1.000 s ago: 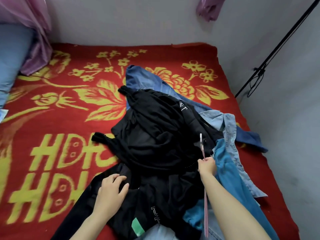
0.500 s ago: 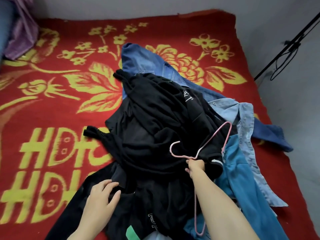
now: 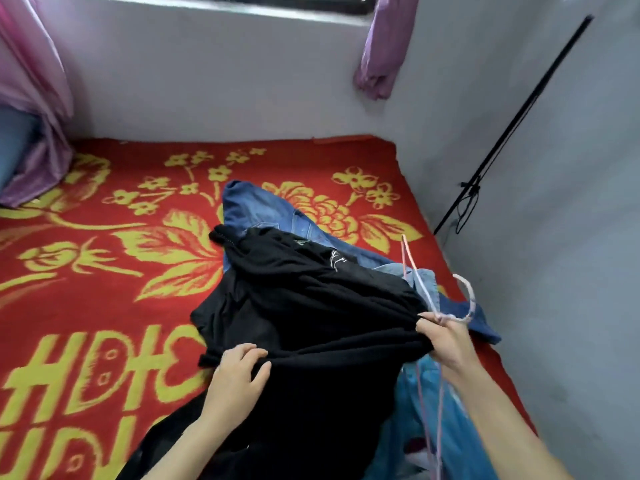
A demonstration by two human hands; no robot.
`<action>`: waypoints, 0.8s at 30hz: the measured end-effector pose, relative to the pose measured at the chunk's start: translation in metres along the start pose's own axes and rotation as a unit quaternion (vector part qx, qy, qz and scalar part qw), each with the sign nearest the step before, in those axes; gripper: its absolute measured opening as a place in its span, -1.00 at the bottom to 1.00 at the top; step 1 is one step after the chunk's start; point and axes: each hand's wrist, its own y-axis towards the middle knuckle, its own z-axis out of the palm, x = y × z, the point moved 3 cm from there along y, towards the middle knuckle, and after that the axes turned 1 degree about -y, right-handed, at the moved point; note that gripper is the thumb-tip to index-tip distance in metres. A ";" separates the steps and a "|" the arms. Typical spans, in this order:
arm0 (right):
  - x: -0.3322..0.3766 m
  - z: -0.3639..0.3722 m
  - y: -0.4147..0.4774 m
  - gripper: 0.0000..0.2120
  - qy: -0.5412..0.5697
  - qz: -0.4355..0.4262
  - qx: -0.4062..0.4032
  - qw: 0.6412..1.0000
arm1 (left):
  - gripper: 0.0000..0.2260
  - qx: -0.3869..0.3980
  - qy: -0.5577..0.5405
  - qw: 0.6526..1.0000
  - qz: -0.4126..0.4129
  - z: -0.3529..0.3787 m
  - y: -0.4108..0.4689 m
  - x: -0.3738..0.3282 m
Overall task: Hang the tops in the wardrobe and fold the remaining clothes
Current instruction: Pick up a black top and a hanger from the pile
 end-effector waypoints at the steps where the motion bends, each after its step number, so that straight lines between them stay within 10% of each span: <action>1: 0.033 -0.010 -0.015 -0.65 0.006 -0.036 0.008 0.999 | -0.74 -0.004 -0.009 1.000 0.025 -0.006 0.007 -0.019; 11: 0.258 -0.078 -0.160 -0.68 -0.051 -0.287 0.014 0.957 | -0.67 -0.016 -0.136 0.968 0.212 -0.060 0.005 -0.184; 24: 0.314 -0.055 -0.236 -0.76 0.062 -0.387 0.102 0.914 | -0.43 0.258 -0.310 0.872 0.278 -0.088 -0.056 -0.229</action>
